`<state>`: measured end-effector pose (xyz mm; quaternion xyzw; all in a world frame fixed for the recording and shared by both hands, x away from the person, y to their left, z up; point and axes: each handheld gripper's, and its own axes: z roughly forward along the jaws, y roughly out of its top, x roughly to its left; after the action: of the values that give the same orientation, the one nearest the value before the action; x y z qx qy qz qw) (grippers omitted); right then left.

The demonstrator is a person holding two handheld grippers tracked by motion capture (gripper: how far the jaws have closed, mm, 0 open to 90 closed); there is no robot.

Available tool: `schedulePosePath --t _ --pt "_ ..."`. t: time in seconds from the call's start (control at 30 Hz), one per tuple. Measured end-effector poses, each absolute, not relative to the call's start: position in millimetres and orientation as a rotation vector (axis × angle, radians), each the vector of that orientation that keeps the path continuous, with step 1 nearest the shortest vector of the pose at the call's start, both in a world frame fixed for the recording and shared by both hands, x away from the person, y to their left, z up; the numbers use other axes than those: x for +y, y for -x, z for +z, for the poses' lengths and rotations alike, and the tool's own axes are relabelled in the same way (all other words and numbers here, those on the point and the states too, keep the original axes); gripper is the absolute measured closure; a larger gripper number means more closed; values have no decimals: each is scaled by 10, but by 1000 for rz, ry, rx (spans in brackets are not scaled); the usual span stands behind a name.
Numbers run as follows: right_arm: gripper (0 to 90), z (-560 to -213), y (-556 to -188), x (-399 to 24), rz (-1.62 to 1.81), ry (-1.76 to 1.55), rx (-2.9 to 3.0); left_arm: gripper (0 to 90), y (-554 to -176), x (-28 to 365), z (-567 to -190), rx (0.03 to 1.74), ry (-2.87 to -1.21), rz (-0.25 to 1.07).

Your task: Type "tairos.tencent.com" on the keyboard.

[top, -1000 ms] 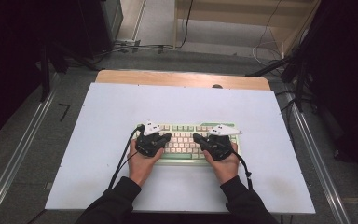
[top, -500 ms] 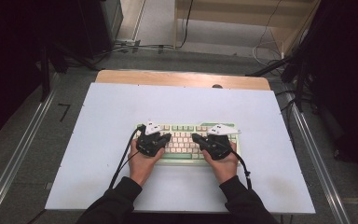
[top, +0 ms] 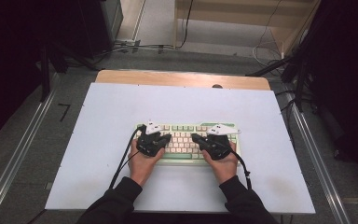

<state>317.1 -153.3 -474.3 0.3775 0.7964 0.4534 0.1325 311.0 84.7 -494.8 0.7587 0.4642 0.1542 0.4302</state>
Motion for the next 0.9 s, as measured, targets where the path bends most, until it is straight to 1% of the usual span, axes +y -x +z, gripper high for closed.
schedulePosePath --t 0.3,0.53,0.9 --pt "875 -4750 -3170 -1524 1310 -1096 2317 900 -3116 846 -4951 1165 -1901 373" --pt "875 -4752 -3168 -1520 1310 -1094 2320 900 -3085 867 -4884 1134 -1864 359" --pt "875 -4762 -3171 -1510 1300 -1095 2325 900 -3040 958 -4810 1139 -1831 358"
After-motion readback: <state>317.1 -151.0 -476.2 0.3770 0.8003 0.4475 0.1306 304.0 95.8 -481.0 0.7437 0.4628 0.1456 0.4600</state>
